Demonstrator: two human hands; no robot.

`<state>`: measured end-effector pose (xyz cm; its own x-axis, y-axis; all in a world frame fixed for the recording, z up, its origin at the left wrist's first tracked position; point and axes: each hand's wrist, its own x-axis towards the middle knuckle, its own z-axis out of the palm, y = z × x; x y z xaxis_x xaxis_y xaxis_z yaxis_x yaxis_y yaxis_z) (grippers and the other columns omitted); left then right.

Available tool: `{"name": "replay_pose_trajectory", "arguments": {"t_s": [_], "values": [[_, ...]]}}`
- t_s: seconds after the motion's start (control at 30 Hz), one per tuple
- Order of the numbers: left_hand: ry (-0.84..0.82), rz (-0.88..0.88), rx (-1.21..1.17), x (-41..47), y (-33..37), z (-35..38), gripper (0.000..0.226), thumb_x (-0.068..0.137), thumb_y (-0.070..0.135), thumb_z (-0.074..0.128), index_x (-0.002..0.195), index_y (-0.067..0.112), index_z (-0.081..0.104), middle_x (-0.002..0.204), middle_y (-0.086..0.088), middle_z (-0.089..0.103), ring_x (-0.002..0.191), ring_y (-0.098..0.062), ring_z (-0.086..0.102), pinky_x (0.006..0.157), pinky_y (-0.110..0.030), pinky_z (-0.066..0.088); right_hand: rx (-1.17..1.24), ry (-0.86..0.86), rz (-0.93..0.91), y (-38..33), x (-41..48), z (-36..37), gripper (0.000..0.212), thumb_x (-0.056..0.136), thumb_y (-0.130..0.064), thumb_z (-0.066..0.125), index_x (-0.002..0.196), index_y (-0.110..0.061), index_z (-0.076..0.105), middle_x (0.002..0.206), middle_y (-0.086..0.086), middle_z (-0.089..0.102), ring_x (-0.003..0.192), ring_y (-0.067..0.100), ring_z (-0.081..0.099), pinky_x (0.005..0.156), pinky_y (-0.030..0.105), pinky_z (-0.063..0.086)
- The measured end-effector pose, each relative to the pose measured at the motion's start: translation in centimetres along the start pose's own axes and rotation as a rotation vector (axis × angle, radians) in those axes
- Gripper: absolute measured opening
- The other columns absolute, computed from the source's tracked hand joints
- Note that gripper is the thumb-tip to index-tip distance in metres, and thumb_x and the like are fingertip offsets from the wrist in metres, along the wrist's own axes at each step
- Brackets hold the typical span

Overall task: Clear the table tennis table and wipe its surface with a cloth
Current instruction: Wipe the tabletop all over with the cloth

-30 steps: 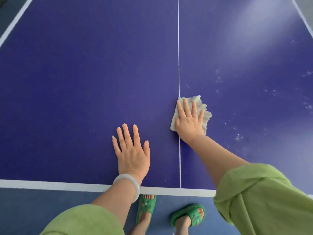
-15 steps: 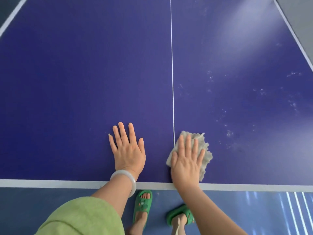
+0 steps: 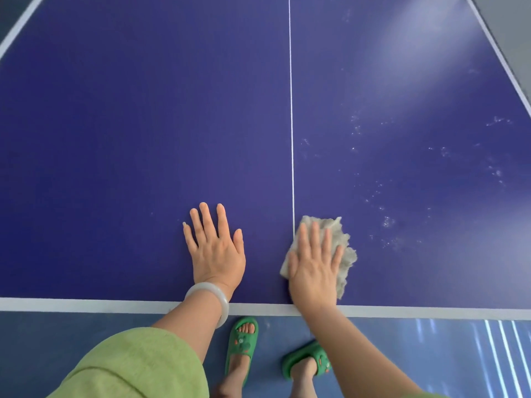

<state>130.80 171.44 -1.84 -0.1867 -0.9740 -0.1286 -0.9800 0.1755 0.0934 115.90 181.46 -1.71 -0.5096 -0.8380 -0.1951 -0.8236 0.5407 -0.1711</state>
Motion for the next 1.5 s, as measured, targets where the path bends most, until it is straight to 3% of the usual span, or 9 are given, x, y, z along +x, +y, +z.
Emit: {"name": "replay_pose_trajectory", "arguments": {"t_s": [0.2, 0.5, 0.73, 0.93, 1.07, 1.17, 1.3, 1.37, 1.5], "values": [[0.009, 0.000, 0.001, 0.0, 0.1, -0.1, 0.066, 0.100, 0.046, 0.020, 0.157, 0.016, 0.009, 0.163, -0.017, 0.005, 0.151, -0.035, 0.003, 0.121, -0.054, 0.006, -0.037, -0.025, -0.412, 3.8, -5.6, 0.2, 0.057, 0.104, -0.038, 0.027, 0.158, -0.027, 0.016, 0.165, -0.005, 0.012, 0.153, 0.024, 0.007, 0.119, 0.053, 0.012], [-0.056, -0.026, 0.024, 0.3, 0.3, -0.4, 0.066, 0.101, 0.045, 0.026, 0.157, 0.015, 0.008, 0.163, -0.017, 0.002, 0.151, -0.035, 0.000, 0.121, -0.054, 0.003, 0.031, -0.018, 0.069, 12.3, 1.2, -3.0, 0.058, 0.105, -0.038, 0.015, 0.155, -0.033, -0.013, 0.165, -0.009, -0.012, 0.150, 0.015, -0.020, 0.121, 0.046, -0.012], [0.018, 0.049, -0.099, -0.4, 7.5, -1.7, 0.062, 0.102, 0.037, 0.035, 0.155, 0.009, 0.018, 0.162, -0.018, 0.007, 0.151, -0.034, 0.002, 0.123, -0.047, 0.006, -0.070, -0.056, -0.624, 13.7, -3.2, -2.3, 0.055, 0.105, -0.035, 0.028, 0.158, -0.027, 0.014, 0.165, -0.008, 0.010, 0.153, 0.021, 0.009, 0.119, 0.049, 0.013], [-0.043, -0.056, -0.075, -2.6, 15.6, 0.9, 0.072, 0.101, 0.050, 0.023, 0.156, 0.007, 0.006, 0.162, -0.021, 0.000, 0.150, -0.037, -0.003, 0.122, -0.052, 0.002, -0.110, -0.034, -0.244, 24.7, 2.1, -5.9, 0.057, 0.101, -0.042, 0.009, 0.157, -0.030, 0.007, 0.164, -0.012, 0.003, 0.153, 0.017, 0.001, 0.123, 0.046, 0.004], [0.003, -0.101, 0.011, -2.9, 16.2, 1.7, 0.073, 0.098, 0.049, 0.017, 0.155, 0.004, 0.011, 0.161, -0.023, 0.007, 0.150, -0.039, 0.003, 0.120, -0.055, 0.007, -0.040, 0.041, 0.012, 21.2, 2.5, -5.0, 0.057, 0.100, -0.036, 0.004, 0.155, -0.028, -0.008, 0.165, -0.006, -0.006, 0.152, 0.018, -0.012, 0.122, 0.046, -0.006], [0.007, -0.103, 0.029, -2.8, 16.4, 1.9, 0.074, 0.095, 0.047, 0.014, 0.154, 0.003, 0.016, 0.160, -0.024, 0.012, 0.149, -0.039, 0.007, 0.120, -0.055, 0.009, -0.020, 0.051, -0.333, 17.9, 0.1, -3.7, 0.061, 0.098, -0.029, 0.029, 0.157, -0.021, 0.019, 0.165, -0.001, 0.015, 0.152, 0.025, 0.011, 0.119, 0.052, 0.011], [0.023, -0.107, 0.021, -2.8, 16.4, 2.2, 0.073, 0.095, 0.047, 0.017, 0.154, 0.002, 0.020, 0.159, -0.025, 0.016, 0.149, -0.040, 0.011, 0.120, -0.055, 0.010, -0.120, -0.040, -0.757, 22.8, 2.4, -5.2, 0.059, 0.102, -0.034, 0.033, 0.158, -0.026, 0.015, 0.165, -0.007, 0.013, 0.153, 0.021, 0.010, 0.120, 0.047, 0.009], [0.031, -0.111, 0.021, -2.8, 16.4, 2.2, 0.073, 0.095, 0.046, 0.019, 0.153, 0.003, 0.021, 0.159, -0.025, 0.016, 0.148, -0.040, 0.012, 0.120, -0.056, 0.011, -0.178, 0.002, -0.601, 27.4, 4.9, -6.4, 0.060, 0.101, -0.034, 0.028, 0.158, -0.027, 0.012, 0.164, -0.007, 0.016, 0.153, 0.018, 0.005, 0.121, 0.047, 0.007], [0.044, -0.109, 0.011, -2.7, 16.6, 2.1, 0.071, 0.096, 0.045, 0.023, 0.153, 0.003, 0.022, 0.160, -0.024, 0.015, 0.148, -0.040, 0.013, 0.120, -0.055, 0.011, -0.003, 0.026, 0.154, 31.5, 7.6, -7.7, 0.054, 0.104, -0.036, 0.012, 0.148, -0.038, -0.018, 0.165, -0.008, -0.008, 0.151, 0.014, -0.014, 0.122, 0.045, -0.007]]}}
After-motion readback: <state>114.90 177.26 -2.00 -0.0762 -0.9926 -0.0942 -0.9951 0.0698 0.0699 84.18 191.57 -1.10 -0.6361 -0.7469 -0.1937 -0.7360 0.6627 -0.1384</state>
